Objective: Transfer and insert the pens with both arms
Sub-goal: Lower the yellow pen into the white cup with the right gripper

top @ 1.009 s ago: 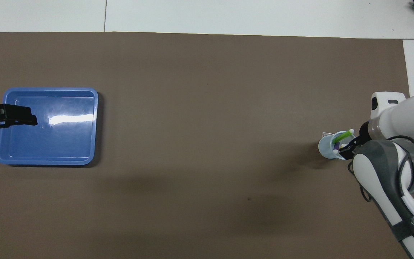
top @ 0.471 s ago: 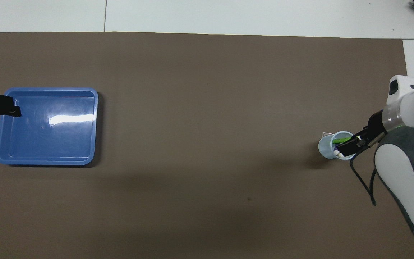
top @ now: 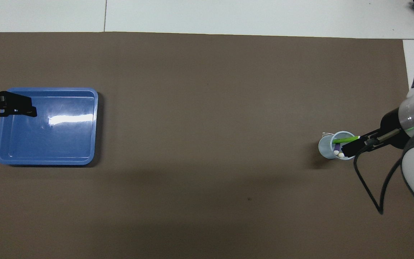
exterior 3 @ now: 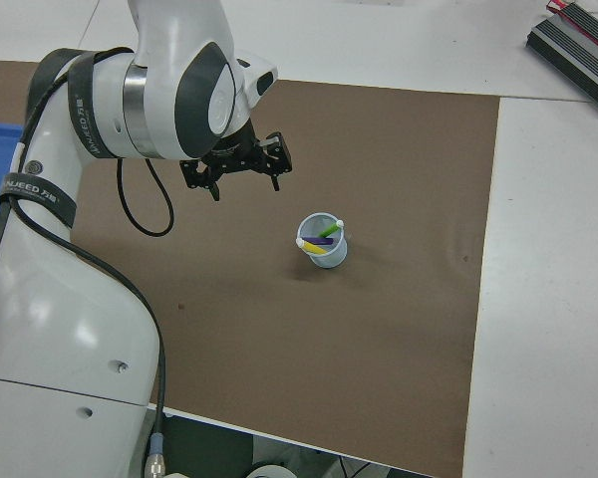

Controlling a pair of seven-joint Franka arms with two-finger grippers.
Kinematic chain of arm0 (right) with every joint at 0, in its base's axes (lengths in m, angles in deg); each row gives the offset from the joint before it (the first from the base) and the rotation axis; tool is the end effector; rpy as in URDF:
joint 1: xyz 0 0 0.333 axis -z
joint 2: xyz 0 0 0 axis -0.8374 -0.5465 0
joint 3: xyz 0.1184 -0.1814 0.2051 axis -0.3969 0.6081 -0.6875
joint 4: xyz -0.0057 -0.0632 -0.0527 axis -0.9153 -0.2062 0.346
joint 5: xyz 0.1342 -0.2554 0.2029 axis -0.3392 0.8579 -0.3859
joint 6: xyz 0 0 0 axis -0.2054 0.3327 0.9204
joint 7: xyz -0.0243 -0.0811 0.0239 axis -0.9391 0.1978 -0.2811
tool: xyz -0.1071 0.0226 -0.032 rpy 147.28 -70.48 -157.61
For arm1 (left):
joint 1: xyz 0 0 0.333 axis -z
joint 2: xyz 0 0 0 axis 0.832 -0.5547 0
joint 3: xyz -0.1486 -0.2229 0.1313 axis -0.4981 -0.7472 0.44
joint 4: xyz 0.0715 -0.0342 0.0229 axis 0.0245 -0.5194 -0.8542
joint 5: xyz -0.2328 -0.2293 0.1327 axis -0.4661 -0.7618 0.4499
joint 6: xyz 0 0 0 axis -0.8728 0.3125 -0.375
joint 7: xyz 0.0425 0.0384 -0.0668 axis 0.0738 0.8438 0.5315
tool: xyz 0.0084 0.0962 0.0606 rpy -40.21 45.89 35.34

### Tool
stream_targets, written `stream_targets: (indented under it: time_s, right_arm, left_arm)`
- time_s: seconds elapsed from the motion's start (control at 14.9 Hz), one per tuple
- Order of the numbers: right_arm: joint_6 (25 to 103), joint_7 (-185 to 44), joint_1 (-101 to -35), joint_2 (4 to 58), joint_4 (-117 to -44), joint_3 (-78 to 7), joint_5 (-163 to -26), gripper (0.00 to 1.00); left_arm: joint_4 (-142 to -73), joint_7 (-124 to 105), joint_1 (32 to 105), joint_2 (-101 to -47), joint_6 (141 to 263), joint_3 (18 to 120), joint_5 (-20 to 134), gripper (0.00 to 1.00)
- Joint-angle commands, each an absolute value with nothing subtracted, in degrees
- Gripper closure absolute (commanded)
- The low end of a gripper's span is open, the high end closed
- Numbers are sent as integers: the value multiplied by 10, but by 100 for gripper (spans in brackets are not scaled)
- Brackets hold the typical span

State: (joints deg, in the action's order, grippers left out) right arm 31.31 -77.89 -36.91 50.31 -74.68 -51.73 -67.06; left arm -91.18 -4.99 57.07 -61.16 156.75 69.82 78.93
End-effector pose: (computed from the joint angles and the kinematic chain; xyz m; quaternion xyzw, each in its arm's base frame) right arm 0.4791 0.0398 0.5666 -0.9838 -0.1592 0.0800 0.0220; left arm 0.5031 -0.0327 0.6038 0.9971 0.0687 0.0157 0.0292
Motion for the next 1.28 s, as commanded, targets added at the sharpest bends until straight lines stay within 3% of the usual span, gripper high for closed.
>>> stream_targets:
  time_s: [0.0,0.13,0.4,0.61,1.21]
  right_arm:
    - [300,-763,-365,500,-737,-521,-683,0]
    - [328,-729,-401,505,-758,-510,-680,0]
    - [335,-671,-521,517,-781,-388,-678,0]
    - [335,-670,-566,519,-787,-348,-678,0]
    - [335,-672,-565,501,-760,-312,-678,0]
  left_arm:
    - [-911,-45,582,-617,1572,708,804,0]
    - [-910,-34,581,-617,1570,708,828,0]
    - [-918,29,577,-613,1569,709,839,0]
    - [-920,27,580,-613,1573,708,836,0]
    - [-915,-36,576,-618,1580,703,811,0]
